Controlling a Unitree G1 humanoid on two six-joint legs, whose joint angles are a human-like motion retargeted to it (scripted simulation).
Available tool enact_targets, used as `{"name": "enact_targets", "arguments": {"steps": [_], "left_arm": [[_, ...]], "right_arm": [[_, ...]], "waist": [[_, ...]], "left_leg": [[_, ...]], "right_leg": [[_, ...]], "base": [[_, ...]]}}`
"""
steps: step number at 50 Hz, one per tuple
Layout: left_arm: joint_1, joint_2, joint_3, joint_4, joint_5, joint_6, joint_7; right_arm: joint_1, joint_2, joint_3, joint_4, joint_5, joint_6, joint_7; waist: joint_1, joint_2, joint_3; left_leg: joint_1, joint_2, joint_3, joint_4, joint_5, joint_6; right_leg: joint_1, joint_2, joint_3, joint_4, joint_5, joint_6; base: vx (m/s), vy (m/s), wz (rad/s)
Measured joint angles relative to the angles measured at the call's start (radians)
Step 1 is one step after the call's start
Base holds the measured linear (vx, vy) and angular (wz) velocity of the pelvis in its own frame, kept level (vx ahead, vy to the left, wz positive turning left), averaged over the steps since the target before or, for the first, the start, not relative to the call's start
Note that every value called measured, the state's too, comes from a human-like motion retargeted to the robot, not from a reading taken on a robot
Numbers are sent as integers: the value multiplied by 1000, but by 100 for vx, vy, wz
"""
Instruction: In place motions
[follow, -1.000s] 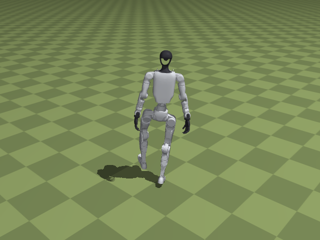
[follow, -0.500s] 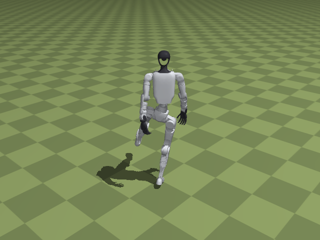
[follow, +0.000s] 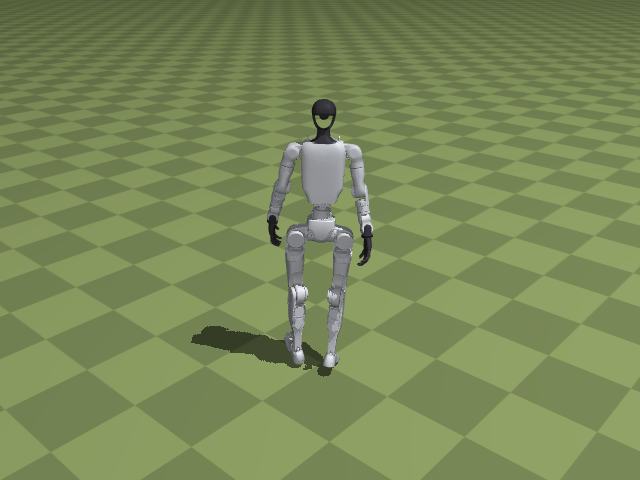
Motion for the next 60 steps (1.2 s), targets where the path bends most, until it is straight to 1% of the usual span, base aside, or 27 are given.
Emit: {"name": "enact_targets", "arguments": {"steps": [3, 5, 8, 10, 12, 16, 18, 20, 22, 24, 25, 27, 28, 30, 32, 35, 38, 40, 43, 45, 48, 50, 52, 56, 58, 59, 60], "left_arm": [[95, -40, 4, 88, -27, -19, 10], [131, -77, 48, 188, -36, -6, -21], [149, -115, 132, 352, -38, 72, -113], [168, -131, 184, 428, -33, 123, -152], [205, -141, 214, 459, -39, 138, -167], [279, -135, 248, 447, -38, 121, -159], [301, -121, 263, 440, -32, 108, -147], [301, -103, 275, 443, -45, 104, -138], [293, -93, 291, 441, -88, 105, -131], [272, -87, 296, 440, -148, 106, -127], [259, -85, 295, 441, -176, 109, -126], [228, -80, 311, 439, -202, 118, -107], [214, -78, 321, 431, -208, 121, -96], [179, -73, 344, 409, -217, 121, -84], [145, -65, 369, 369, -223, 114, -78], [100, -47, 370, 292, -232, 96, -70], [51, -28, 319, 231, -249, 71, -68], [11, -16, 282, 202, -240, 60, -72], [-32, -5, 255, 157, -186, 50, -86], [-38, 2, 233, 128, -143, 39, -98], [-30, 2, 189, 109, -96, 24, -80], [-20, -8, 164, 127, -73, 17, -66], [3, -20, 157, 155, -58, 14, -76], [91, -57, 168, 259, -52, 22, -103], [147, -75, 188, 333, -67, 38, -104], [171, -82, 204, 378, -82, 46, -100], [193, -89, 220, 426, -102, 52, -93]], "right_arm": [[9, 18, 33, -102, -110, -2, 55], [-3, 21, 77, -206, -152, -22, 96], [-53, 12, 148, -346, -168, -70, 116], [-81, 5, 178, -416, -167, -98, 113], [-94, -9, 187, -474, -167, -113, 114], [-79, -53, 170, -548, -208, -174, 130], [-60, -80, 155, -538, -256, -205, 92], [-47, -106, 150, -504, -302, -204, 22], [-36, -122, 145, -474, -354, -191, -25], [-29, -128, 126, -439, -390, -184, -48], [-25, -130, 114, -415, -395, -182, -56], [-16, -136, 89, -345, -367, -171, -46], [-4, -139, 74, -310, -349, -159, -26], [14, -144, 37, -236, -308, -120, 46], [37, -146, 8, -153, -245, -75, 108], [79, -139, -58, -12, -135, -42, 78], [151, -107, -123, 38, -35, 21, 27], [194, -76, -149, 38, 17, 49, 29], [204, -45, -143, 38, 21, 32, 71], [187, -36, -116, 38, -8, 21, 103], [129, -38, -70, 35, -85, -5, 152], [92, -46, -40, -17, -143, -26, 189], [73, -54, -20, -81, -175, -38, 195], [16, -79, 6, -233, -211, -55, 167], [-18, -89, 10, -308, -214, -61, 158], [-40, -94, 13, -348, -213, -66, 160], [-64, -98, 16, -389, -210, -72, 165]], "waist": [[7, -5, -51], [-25, -3, -53], [-74, 1, -39], [-73, -2, -35], [-45, -4, -38], [1, -5, -71], [15, 2, -87], [26, 23, -77], [-27, 47, -10], [-85, 41, 60], [-127, 38, 99], [-223, 17, 164], [-276, 13, 194], [-379, 11, 263], [-457, 11, 326], [-525, 29, 396], [-579, 74, 425], [-595, 88, 428], [-586, 59, 406], [-564, 29, 373], [-491, -9, 307], [-407, -39, 255], [-350, -48, 202], [-198, -31, 53], [-122, -22, -18], [-79, -20, -45], [-36, -19, -69]], "left_leg": [[5, -16, 7, -19, -25, 19], [7, -21, 3, -22, -38, 29], [5, -28, -6, -17, -54, 40], [11, -38, -10, -18, -65, 51], [21, -48, -17, -20, -80, 62], [18, -62, -58, -1, -117, 75], [11, -53, -86, 26, -136, 70], [7, -24, -120, 63, -150, 60], [31, 3, -166, 96, -152, 58], [54, -7, -185, 112, -154, 68], [65, -16, -203, 119, -152, 75], [88, -38, -230, 125, -150, 87], [98, -41, -248, 132, -151, 93], [119, -33, -293, 149, -153, 102], [143, -13, -326, 153, -146, 109], [152, 43, -339, 172, -133, 119], [100, 141, -352, 226, -123, 107], [75, 178, -371, 247, -120, 97], [86, 173, -367, 237, -112, 91], [100, 147, -352, 225, -108, 91], [126, 86, -325, 196, -110, 98], [151, 29, -291, 168, -115, 104], [152, -6, -277, 150, -121, 106], [107, -41, -224, 121, -133, 102], [86, -47, -183, 110, -139, 96], [81, -51, -153, 105, -144, 92], [77, -57, -119, 100, -149, 88]], "right_leg": [[-11, -4, 8, -3, 0, 9], [-6, -10, 0, -9, 1, 19], [-1, -22, -8, -8, 3, 36], [3, -29, -4, -3, 1, 44], [9, -35, -4, 4, -5, 51], [10, -51, -39, 52, -24, 62], [-13, -58, -79, 142, 6, 53], [-87, -61, -77, 328, 70, 21], [-185, -32, -28, 512, 68, -10], [-273, -60, -45, 516, 75, 36], [-326, -72, -39, 479, 82, 73], [-433, -121, -16, 309, 83, 130], [-486, -145, 4, 211, 75, 153], [-600, -181, 61, 54, 40, 175], [-717, -218, 82, -22, 2, 173], [-871, -255, 82, -14, -26, 145], [-941, -260, 190, 50, -39, 113], [-930, -276, 197, 40, -49, 123], [-853, -284, 162, 16, -52, 129], [-776, -283, 131, 7, -48, 142], [-626, -272, 80, -4, -34, 165], [-504, -256, 58, 4, -17, 174], [-411, -239, 31, 36, 6, 167], [-242, -151, 18, 184, 81, 133], [-160, -94, 41, 254, 128, 106], [-115, -73, 50, 262, 97, 102], [-68, -55, 55, 258, 38, 104]], "base": [[39, 11, -26], [16, 17, 18], [8, 23, 15], [23, 21, -5], [37, 28, -7], [41, 25, 36], [38, 27, 69], [23, 13, 73], [6, 2, 104], [-17, 2, 92], [-23, 7, 115], [-22, 10, 128], [-18, 13, 141], [-14, 15, 141], [-9, 11, 119], [-5, 1, 111], [4, -6, 133], [5, -8, 108], [12, -8, 36], [18, -15, -15], [19, -12, -57], [16, -7, -106], [10, -4, -96], [14, -6, -125], [13, -4, -156], [8, -1, -195], [-4, -3, -152]]}}
